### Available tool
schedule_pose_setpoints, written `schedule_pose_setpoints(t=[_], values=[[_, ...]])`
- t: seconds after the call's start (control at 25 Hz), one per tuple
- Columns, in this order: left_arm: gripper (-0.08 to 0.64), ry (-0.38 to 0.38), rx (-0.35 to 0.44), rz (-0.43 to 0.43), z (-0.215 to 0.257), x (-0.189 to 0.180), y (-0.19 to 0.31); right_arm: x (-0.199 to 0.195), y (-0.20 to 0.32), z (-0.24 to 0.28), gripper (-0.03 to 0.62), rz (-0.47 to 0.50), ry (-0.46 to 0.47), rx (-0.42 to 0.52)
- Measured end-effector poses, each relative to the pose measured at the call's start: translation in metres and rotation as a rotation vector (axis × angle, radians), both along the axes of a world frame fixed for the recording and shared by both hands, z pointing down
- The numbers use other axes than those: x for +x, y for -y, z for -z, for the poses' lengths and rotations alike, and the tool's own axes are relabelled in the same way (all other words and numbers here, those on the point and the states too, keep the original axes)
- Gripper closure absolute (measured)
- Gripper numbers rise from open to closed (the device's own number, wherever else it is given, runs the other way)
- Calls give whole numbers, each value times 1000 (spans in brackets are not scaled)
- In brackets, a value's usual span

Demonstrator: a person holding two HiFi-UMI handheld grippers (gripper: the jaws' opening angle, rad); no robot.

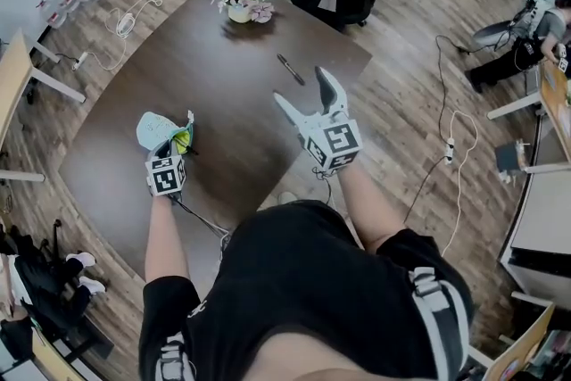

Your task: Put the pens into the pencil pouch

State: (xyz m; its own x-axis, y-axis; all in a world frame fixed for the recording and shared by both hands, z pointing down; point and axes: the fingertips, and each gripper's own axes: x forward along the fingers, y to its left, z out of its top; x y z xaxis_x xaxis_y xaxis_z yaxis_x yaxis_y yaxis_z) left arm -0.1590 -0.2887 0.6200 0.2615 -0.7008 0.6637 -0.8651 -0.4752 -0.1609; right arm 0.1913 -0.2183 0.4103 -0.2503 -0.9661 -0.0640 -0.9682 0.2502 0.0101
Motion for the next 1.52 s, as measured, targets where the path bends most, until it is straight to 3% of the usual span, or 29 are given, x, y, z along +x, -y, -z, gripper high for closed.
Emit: schedule_pose_setpoints(t=[0.08, 0.24, 0.36, 0.44, 0.52, 0.56, 0.96, 1.52], values=[[545, -2, -2, 2, -1, 0, -2, 7, 9, -13, 124, -11, -27, -41], [545, -2, -7, 1, -3, -1, -5, 18, 33, -57, 120, -2, -146, -176], [545, 3, -10, -2, -2, -2, -7, 25, 53, -98, 127, 58, -235, -326], [545, -1, -12, 4, -3, -4, -8, 31, 62, -125, 163, 91, -287, -433], [545, -7, -16, 9, -4, -5, -10, 42, 70, -150, 253, 97, -311, -531], [545, -7, -18, 11, -6, -6, -10, 49, 75, -162, 295, 94, -313, -570], [545, -11, -45, 45, -12, -10, -8, 90, 104, -252, 408, 54, -297, -830], [545, 9, -78, 99, -24, -22, -3, 104, 127, -313, 446, 45, -233, -1001]])
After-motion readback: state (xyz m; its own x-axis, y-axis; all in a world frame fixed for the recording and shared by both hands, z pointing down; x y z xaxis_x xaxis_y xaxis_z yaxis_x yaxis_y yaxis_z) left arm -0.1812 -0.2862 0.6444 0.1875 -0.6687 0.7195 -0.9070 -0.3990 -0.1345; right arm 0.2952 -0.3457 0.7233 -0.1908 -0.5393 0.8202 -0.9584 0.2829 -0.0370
